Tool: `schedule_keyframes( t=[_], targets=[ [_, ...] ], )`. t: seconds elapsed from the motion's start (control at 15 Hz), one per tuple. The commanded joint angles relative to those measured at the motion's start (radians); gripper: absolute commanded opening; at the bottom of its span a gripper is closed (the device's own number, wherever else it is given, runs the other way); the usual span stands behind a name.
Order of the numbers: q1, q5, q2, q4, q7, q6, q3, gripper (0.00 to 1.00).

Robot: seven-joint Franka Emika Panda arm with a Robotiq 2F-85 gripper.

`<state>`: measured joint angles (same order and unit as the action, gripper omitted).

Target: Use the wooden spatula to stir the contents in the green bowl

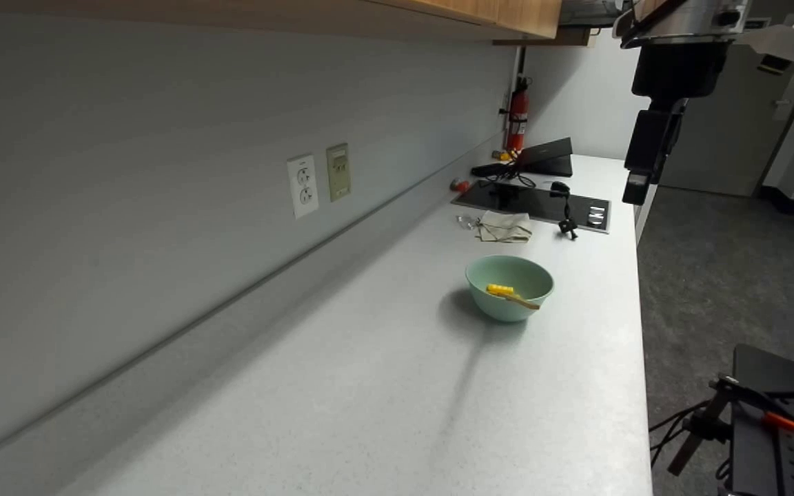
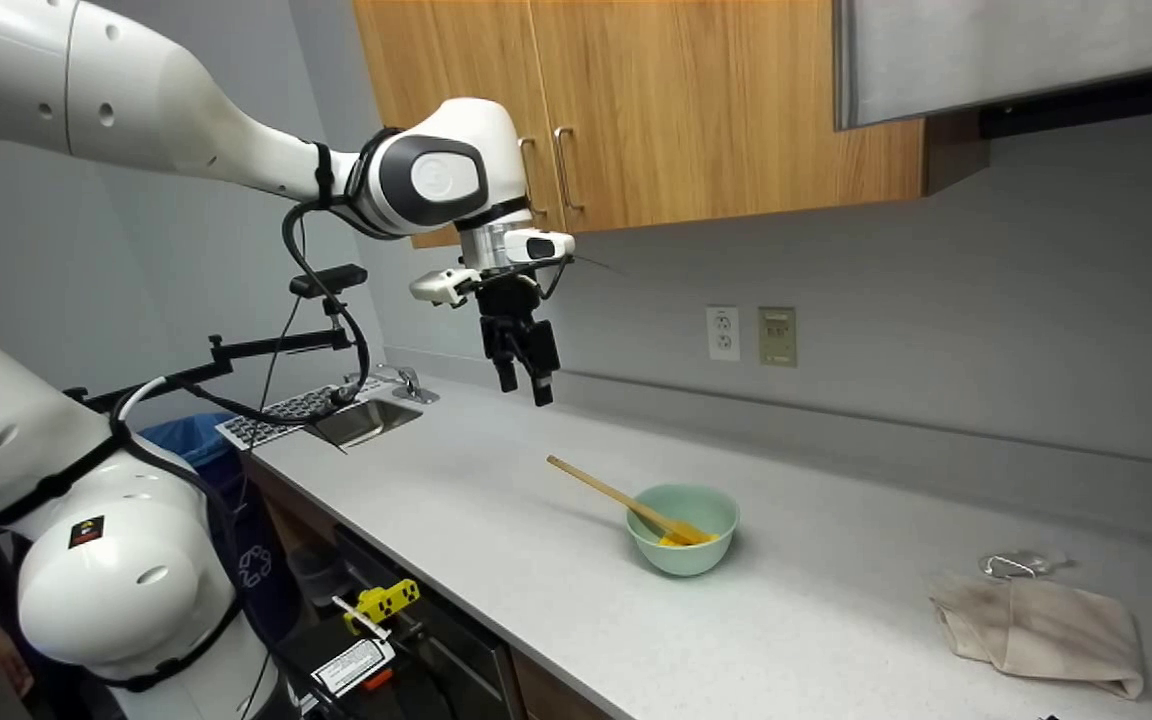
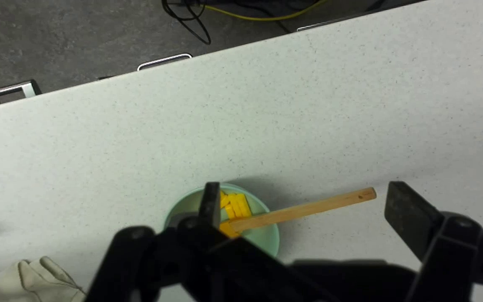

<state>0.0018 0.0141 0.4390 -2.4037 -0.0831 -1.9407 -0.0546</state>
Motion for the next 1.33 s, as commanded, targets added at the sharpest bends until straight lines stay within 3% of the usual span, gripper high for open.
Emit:
schedule_keyframes(
  t=[0.0, 0.33, 0.67, 1.27],
  targets=[
    [0.005, 0.002, -0.001, 0.001, -0.001, 0.002, 0.004, 1.00],
    [0.004, 0.002, -0.002, 0.001, -0.001, 0.002, 0.008, 1.00],
    [-0.014, -0.040, -0.101, 0.008, -0.184, -0.045, -0.005, 1.00],
    [-0.014, -0.152, -0.293, 0.019, -0.573, -0.300, -0.013, 1.00]
  ],
)
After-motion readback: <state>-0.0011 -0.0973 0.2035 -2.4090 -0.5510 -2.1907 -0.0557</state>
